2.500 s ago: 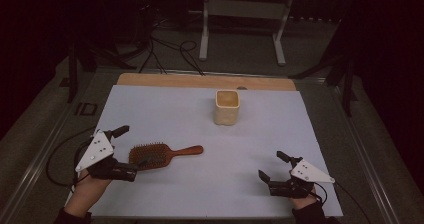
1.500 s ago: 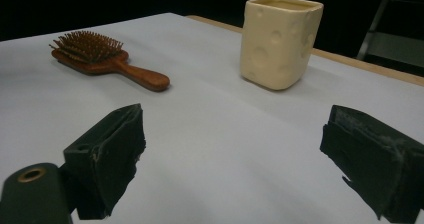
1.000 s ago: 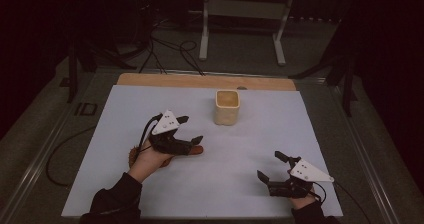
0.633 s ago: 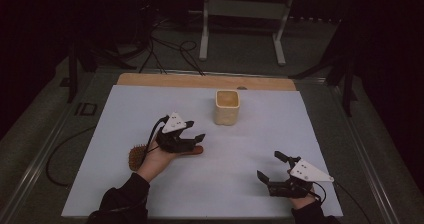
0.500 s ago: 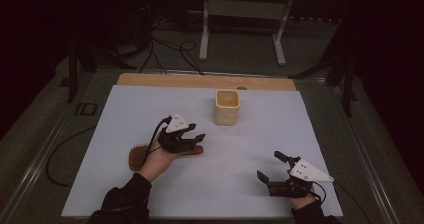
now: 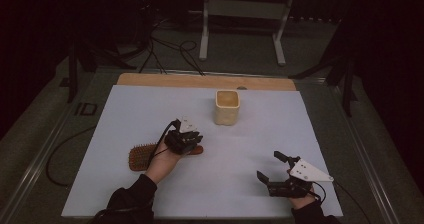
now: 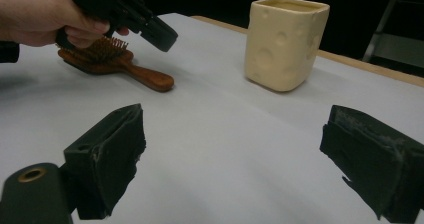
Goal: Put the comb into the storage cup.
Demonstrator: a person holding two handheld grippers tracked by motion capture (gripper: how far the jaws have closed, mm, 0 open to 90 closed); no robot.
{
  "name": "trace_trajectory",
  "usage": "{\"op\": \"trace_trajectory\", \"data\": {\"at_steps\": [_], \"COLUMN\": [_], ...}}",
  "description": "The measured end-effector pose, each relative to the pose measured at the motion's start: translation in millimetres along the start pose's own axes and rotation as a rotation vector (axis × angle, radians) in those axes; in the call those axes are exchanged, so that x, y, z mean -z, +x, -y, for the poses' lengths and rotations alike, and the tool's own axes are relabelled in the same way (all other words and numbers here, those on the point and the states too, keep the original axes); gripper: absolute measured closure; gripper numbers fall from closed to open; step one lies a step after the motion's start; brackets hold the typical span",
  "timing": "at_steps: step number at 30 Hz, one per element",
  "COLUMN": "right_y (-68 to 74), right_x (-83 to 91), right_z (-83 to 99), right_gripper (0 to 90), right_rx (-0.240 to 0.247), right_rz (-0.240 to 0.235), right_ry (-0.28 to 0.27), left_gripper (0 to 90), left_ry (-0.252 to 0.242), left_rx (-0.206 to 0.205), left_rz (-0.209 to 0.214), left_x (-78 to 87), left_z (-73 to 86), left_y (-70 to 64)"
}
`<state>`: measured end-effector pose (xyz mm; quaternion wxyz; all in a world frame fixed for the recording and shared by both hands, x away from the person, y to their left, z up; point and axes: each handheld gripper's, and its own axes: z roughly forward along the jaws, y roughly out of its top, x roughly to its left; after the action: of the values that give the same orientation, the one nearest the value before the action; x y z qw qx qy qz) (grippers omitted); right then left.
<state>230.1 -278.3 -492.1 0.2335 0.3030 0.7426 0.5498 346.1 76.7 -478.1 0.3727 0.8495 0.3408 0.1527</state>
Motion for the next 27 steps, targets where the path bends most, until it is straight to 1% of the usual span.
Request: {"op": "trace_trajectory", "data": {"at_steps": [1,2,3,4,5,6,7,8,9,10,11,12,14,15,16,18,19,20,22,24,25,26,27], "right_y": [0.0,0.1,0.1,0.4,0.1,0.0,0.1,0.4,0.4,0.2,0.2,-0.1,0.0,0.0,-0.1,0.2,0.1,-0.1,-0.3,0.0,-0.1,-0.2,-0.3], "right_x": [0.0,0.1,0.1,0.1,0.0,-0.1,0.1,0.2,0.2,0.2,0.2,0.1,0.1,0.1,0.2,0.6,0.7,0.7,0.6,0.5,0.4,0.3,-0.1], "right_z": [0.0,-0.2,-0.2,-0.3,-0.2,-0.2,-0.3,-0.5,-0.5,-0.5,-0.5,-0.3,-0.4,-0.5,-0.6,-0.8,-0.8,-0.7,-0.7,-0.9,-0.7,-0.7,-0.6], "right_gripper": [9.4,9.4,9.4,9.4,9.4,9.4,9.4,9.4,9.4,9.4,9.4,9.4,9.4,9.4,9.4,9.4,9.4,9.4,9.4,9.4,9.4,9.4,9.4], "right_rx": [0.000,0.004,0.004,0.005,0.004,0.001,0.002,0.003,0.003,0.006,0.006,-0.001,0.004,0.007,0.006,0.004,0.004,0.005,0.003,0.002,0.007,0.007,0.003], "right_rz": [0.000,0.001,0.001,0.000,0.000,-0.002,-0.003,-0.001,-0.001,-0.001,-0.001,-0.004,-0.002,-0.001,-0.003,-0.003,-0.005,-0.004,-0.004,-0.005,-0.004,-0.005,-0.005], "right_ry": [0.000,0.000,0.000,0.000,0.000,-0.002,-0.001,-0.001,-0.001,-0.001,-0.001,-0.002,-0.001,0.000,-0.001,-0.002,-0.003,-0.002,-0.003,-0.003,-0.002,-0.001,-0.003], "left_gripper": [79.4,81.3,82.6,83.8,85.6,85.8,87.0,87.6,87.7,89.5,89.8,90.0,90.0,90.0,90.0,90.0,90.0,90.0,90.0,90.0,90.0,90.0,90.0], "left_ry": [0.012,0.026,0.026,0.049,0.065,0.065,0.088,0.100,0.100,0.122,0.122,0.143,0.163,0.175,0.183,0.191,0.210,0.216,0.224,0.241,0.244,0.253,0.269], "left_rx": [0.010,0.017,0.017,0.029,0.033,0.033,0.042,0.042,0.042,0.059,0.059,0.076,0.075,0.082,0.085,0.082,0.084,0.084,0.086,0.077,0.076,0.083,0.075], "left_rz": [-0.014,-0.016,-0.016,-0.034,-0.036,-0.036,-0.040,-0.046,-0.046,-0.052,-0.052,-0.055,-0.077,-0.070,-0.072,-0.077,-0.075,-0.084,-0.086,-0.107,-0.100,-0.078,-0.075], "left_x": [-1.3,-2.6,-2.6,-5.4,-6.7,-6.7,-9.2,-10.9,-10.9,-14.0,-14.0,-17.3,-20.7,-22.4,-24.1,-25.3,-27.8,-29.1,-30.0,-32.4,-33.9,-35.7,-37.7], "left_z": [-0.2,-0.6,-0.6,-1.4,-1.9,-1.9,-2.5,-2.8,-2.8,-3.1,-3.1,-3.6,-4.4,-4.6,-4.6,-4.8,-5.2,-5.5,-5.9,-7.2,-7.4,-7.3,-7.0], "left_y": [-0.2,0.0,0.0,-0.6,-0.2,-0.2,-0.2,-0.5,-0.5,-0.7,-0.7,-0.3,-1.1,-1.1,-1.5,-2.1,-1.8,-2.0,-1.6,-2.2,-2.0,-1.3,-1.3]}}
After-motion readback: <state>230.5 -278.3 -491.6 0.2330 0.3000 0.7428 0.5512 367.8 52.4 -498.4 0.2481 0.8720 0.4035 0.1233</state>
